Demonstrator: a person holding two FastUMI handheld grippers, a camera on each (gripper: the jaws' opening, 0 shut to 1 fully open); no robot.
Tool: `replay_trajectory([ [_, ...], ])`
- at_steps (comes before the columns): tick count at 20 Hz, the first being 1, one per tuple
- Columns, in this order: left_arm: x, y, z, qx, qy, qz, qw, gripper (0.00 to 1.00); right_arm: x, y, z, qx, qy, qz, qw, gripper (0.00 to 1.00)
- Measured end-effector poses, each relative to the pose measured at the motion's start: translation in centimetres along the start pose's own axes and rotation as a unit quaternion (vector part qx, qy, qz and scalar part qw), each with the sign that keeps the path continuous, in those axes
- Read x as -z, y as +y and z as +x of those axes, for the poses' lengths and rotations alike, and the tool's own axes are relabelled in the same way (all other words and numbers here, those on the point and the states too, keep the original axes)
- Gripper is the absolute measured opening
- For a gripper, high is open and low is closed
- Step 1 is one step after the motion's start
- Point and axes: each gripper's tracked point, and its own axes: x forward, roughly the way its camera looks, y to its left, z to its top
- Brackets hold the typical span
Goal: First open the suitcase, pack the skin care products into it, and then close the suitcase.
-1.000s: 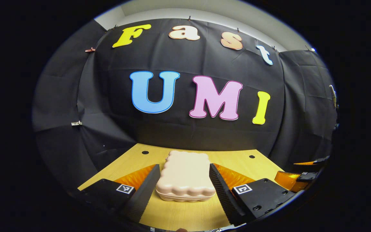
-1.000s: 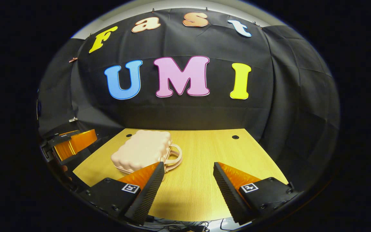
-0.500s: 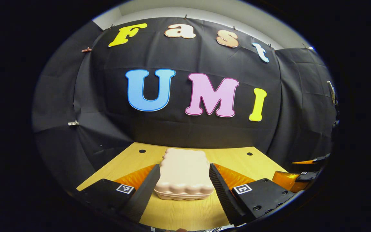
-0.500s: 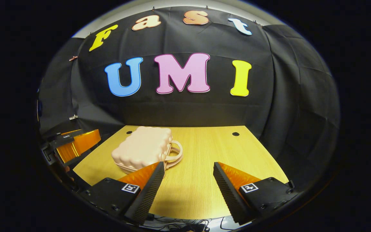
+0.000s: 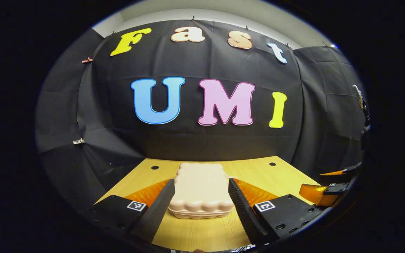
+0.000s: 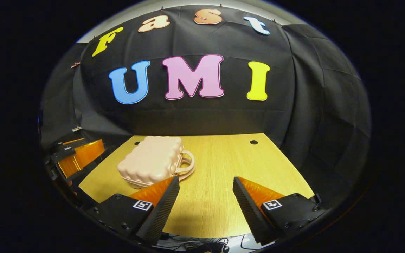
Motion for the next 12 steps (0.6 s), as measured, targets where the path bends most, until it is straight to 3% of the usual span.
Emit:
replay_trajectory([
  [12,1.2,-0.5,-0.6,-0.003,0.01,0.002,1.0,0.96,1.1,-0.2,-0.8,-0.006,0.016,-0.025,1.0,0.97],
])
